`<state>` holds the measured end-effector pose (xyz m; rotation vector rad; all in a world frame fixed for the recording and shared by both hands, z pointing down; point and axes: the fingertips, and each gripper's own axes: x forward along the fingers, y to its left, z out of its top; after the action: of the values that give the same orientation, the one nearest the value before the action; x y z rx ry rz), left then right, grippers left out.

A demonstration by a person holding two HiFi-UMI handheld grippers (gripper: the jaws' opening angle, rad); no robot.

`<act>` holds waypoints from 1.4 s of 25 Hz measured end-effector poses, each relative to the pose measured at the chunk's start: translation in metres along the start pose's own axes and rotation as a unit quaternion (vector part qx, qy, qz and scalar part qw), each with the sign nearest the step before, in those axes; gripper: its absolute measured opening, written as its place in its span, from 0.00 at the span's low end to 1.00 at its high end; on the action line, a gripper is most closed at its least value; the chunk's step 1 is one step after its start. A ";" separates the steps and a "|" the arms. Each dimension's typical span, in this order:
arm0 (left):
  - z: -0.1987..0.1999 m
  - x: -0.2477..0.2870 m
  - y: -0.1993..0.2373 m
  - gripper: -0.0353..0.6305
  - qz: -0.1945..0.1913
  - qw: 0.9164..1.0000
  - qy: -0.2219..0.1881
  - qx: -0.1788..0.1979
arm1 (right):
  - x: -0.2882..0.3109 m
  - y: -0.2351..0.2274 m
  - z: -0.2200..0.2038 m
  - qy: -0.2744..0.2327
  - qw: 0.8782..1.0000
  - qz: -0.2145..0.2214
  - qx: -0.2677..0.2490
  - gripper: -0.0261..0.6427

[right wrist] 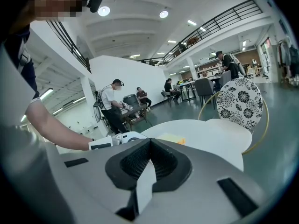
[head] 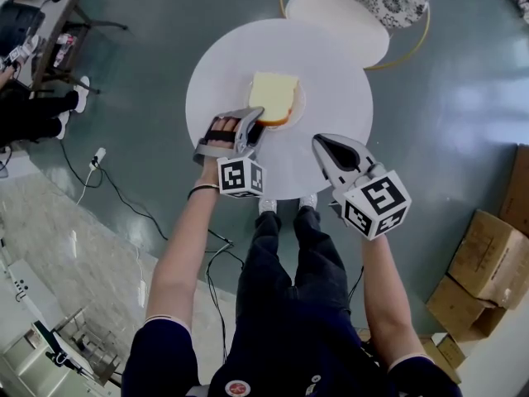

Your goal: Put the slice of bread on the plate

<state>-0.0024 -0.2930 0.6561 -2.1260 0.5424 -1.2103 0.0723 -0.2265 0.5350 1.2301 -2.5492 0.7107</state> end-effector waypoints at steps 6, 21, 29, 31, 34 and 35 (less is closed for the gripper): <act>-0.001 0.000 -0.009 0.27 -0.030 0.999 -0.002 -0.034 | -0.002 0.002 -0.001 -0.003 1.000 0.000 0.007 0.05; 0.001 -0.004 -0.016 0.30 -0.075 0.989 -0.015 -0.130 | -0.003 0.000 0.002 -0.008 1.000 0.000 0.015 0.05; 0.000 -0.002 -0.017 0.32 -0.103 0.987 -0.007 -0.124 | -0.002 0.000 0.007 -0.013 1.000 -0.001 0.019 0.05; 0.001 -0.002 -0.020 0.33 -0.108 0.986 -0.006 -0.124 | -0.003 0.000 0.007 -0.014 1.000 -0.001 0.020 0.05; 0.002 -0.001 -0.025 0.39 -0.117 0.985 -0.006 -0.130 | -0.005 0.001 0.006 -0.015 1.000 -0.002 0.021 0.05; 0.003 -0.001 -0.026 0.39 -0.117 0.984 -0.007 -0.134 | -0.005 0.000 0.006 -0.015 1.000 -0.002 0.021 0.05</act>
<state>0.0005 -0.2726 0.6720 -2.4799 0.4807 -1.3093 0.0753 -0.2260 0.5275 1.2674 -2.5682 0.7535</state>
